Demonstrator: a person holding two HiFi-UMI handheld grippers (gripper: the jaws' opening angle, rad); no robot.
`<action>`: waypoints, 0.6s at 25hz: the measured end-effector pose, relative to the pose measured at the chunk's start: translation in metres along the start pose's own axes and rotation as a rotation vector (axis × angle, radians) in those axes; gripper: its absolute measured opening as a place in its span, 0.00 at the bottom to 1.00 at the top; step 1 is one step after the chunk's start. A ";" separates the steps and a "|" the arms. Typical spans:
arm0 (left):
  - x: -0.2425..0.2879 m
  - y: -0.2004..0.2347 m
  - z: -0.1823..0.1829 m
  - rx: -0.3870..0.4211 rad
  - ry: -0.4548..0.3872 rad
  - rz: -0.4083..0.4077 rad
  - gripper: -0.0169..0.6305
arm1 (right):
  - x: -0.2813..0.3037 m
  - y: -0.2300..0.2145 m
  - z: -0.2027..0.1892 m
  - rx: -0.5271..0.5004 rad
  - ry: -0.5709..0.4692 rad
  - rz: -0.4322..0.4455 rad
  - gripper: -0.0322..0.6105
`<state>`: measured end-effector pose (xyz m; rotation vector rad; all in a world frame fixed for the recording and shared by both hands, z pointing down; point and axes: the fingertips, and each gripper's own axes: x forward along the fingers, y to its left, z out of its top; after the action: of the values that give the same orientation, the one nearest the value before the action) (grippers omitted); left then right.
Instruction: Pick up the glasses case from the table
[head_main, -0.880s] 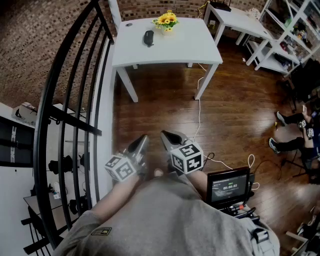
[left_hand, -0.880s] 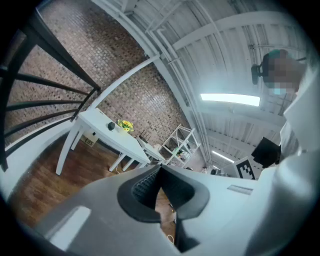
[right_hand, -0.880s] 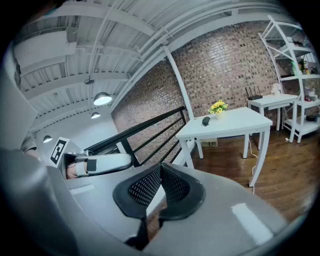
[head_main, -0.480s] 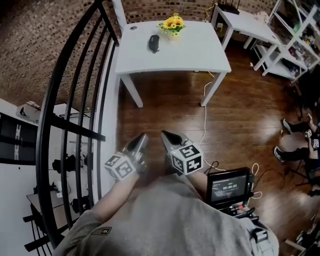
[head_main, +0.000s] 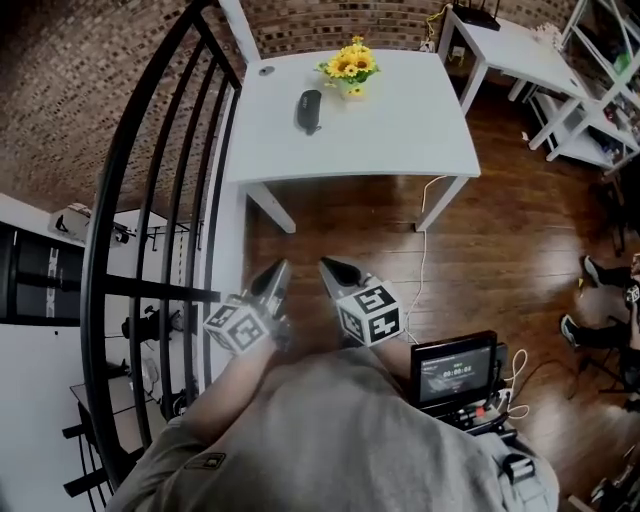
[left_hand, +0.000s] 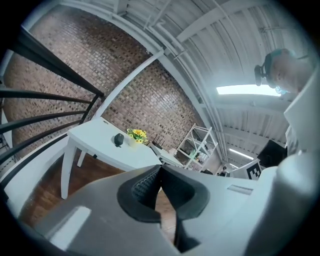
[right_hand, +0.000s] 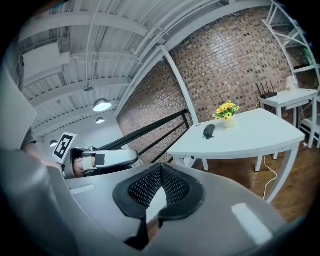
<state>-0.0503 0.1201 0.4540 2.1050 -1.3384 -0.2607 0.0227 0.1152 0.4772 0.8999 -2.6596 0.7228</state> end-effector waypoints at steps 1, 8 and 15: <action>0.008 0.003 0.003 -0.002 0.000 0.009 0.03 | 0.005 -0.008 0.004 0.001 0.001 0.003 0.07; 0.054 0.022 0.013 -0.003 -0.028 0.021 0.03 | 0.033 -0.050 0.024 -0.005 0.003 0.020 0.07; 0.087 0.040 0.031 -0.006 -0.016 0.014 0.03 | 0.065 -0.075 0.047 0.000 0.004 0.010 0.07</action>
<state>-0.0546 0.0201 0.4670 2.0920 -1.3594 -0.2760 0.0154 0.0067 0.4899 0.8852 -2.6626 0.7266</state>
